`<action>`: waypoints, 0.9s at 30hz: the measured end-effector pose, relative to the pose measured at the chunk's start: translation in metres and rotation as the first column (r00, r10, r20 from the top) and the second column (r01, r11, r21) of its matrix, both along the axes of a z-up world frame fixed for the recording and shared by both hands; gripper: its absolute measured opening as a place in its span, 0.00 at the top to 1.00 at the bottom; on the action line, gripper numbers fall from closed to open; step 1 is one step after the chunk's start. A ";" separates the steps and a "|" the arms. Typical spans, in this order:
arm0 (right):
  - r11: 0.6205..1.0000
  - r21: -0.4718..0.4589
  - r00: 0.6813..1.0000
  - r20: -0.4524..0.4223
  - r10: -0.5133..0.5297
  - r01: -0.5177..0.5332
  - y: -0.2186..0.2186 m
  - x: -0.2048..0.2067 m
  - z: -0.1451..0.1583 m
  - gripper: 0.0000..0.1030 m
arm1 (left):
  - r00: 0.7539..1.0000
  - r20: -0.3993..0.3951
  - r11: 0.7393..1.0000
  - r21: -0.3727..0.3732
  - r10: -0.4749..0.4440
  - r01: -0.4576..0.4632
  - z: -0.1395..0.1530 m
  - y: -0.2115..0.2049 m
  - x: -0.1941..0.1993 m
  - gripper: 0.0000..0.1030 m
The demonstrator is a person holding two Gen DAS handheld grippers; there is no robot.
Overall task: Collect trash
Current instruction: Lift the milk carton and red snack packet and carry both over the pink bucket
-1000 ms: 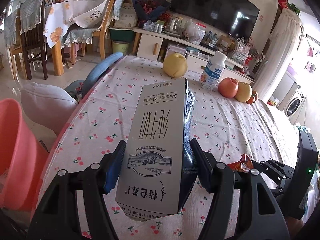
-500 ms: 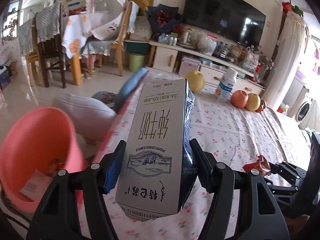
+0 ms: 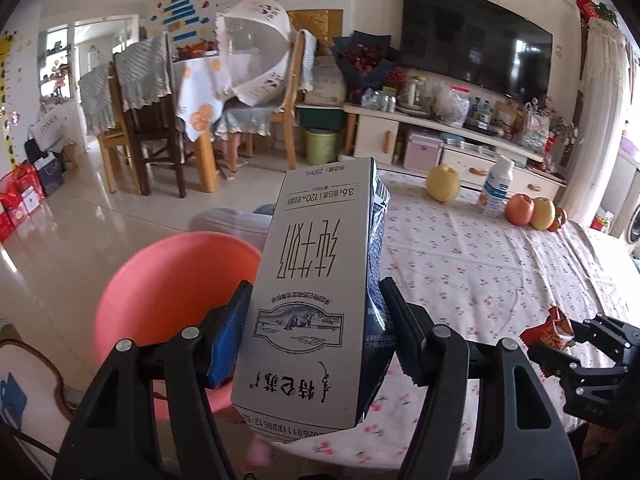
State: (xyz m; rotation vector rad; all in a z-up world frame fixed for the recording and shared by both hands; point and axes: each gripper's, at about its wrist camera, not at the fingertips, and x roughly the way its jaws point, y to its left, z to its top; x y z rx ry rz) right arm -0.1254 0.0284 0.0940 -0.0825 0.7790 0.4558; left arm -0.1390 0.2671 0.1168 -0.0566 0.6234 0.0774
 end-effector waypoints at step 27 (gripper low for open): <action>0.956 -0.024 0.956 0.039 0.292 -0.291 0.191 0.031 0.024 0.50 | 0.984 -0.087 0.987 -0.003 0.157 -0.158 -0.043 0.108 -0.011 0.37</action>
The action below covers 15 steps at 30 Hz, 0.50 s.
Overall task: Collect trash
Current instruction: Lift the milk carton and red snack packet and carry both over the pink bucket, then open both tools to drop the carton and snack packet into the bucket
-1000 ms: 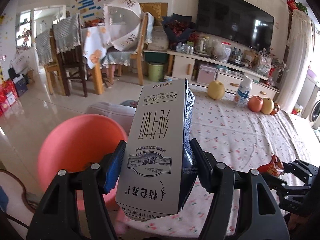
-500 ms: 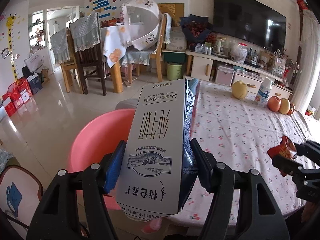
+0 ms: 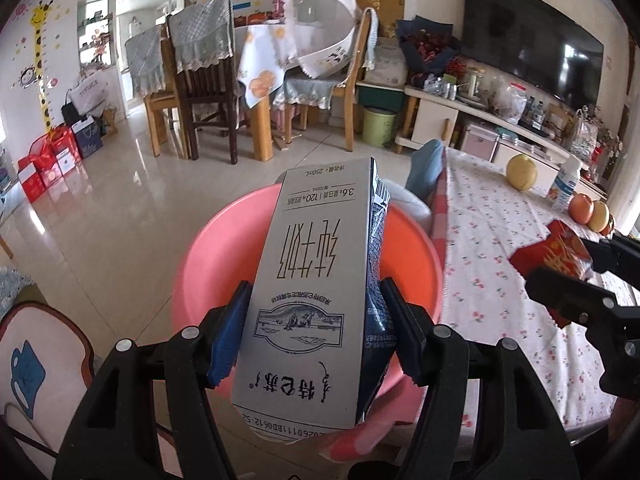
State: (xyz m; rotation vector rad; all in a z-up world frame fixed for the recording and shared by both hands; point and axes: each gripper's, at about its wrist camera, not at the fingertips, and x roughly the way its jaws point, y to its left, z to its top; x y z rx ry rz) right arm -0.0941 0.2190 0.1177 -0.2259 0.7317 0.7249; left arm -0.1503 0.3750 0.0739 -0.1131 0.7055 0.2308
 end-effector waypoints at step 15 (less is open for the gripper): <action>0.998 -0.015 0.998 -0.039 0.059 -0.059 0.064 0.035 -0.021 0.49 | 0.998 -0.038 0.998 -0.053 0.043 -0.045 -0.029 0.032 0.008 0.37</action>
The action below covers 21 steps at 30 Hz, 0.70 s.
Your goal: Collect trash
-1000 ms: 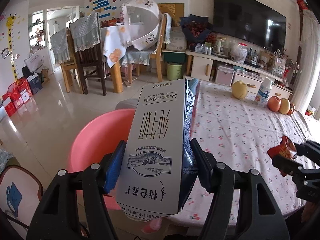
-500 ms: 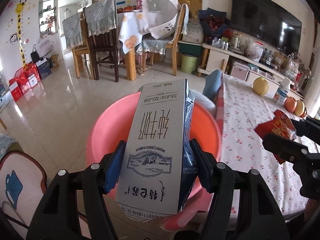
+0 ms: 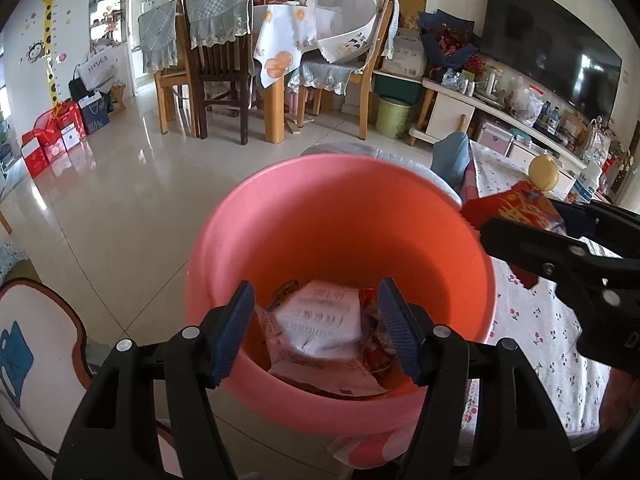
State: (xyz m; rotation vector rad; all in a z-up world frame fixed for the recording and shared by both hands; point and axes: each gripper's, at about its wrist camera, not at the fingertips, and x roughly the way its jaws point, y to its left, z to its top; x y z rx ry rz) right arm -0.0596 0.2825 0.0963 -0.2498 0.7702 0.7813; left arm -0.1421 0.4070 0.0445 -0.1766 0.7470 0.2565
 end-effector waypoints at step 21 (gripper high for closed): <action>0.971 0.040 0.971 -0.052 -0.232 0.234 -0.063 0.016 -0.024 0.09 | 1.000 0.004 0.997 0.074 -0.023 0.022 -0.008 -0.019 0.002 0.08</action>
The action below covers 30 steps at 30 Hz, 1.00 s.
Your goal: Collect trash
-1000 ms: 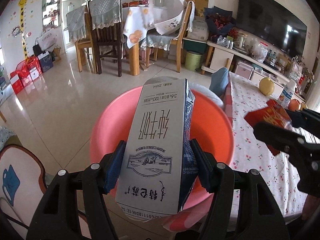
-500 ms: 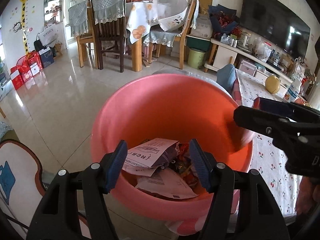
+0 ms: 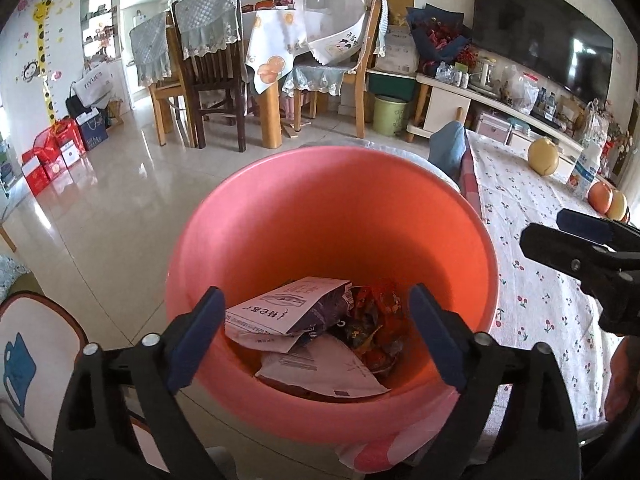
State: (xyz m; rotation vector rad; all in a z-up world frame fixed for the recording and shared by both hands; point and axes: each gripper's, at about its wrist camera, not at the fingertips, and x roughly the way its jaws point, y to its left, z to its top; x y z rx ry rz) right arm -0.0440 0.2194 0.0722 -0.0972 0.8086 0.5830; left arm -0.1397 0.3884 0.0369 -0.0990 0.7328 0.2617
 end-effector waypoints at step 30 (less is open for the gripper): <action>0.988 -0.042 0.989 0.009 -0.150 0.150 -0.107 -0.046 -0.002 0.07 | 0.996 0.048 0.996 0.040 -0.078 0.076 0.030 -0.081 -0.010 0.05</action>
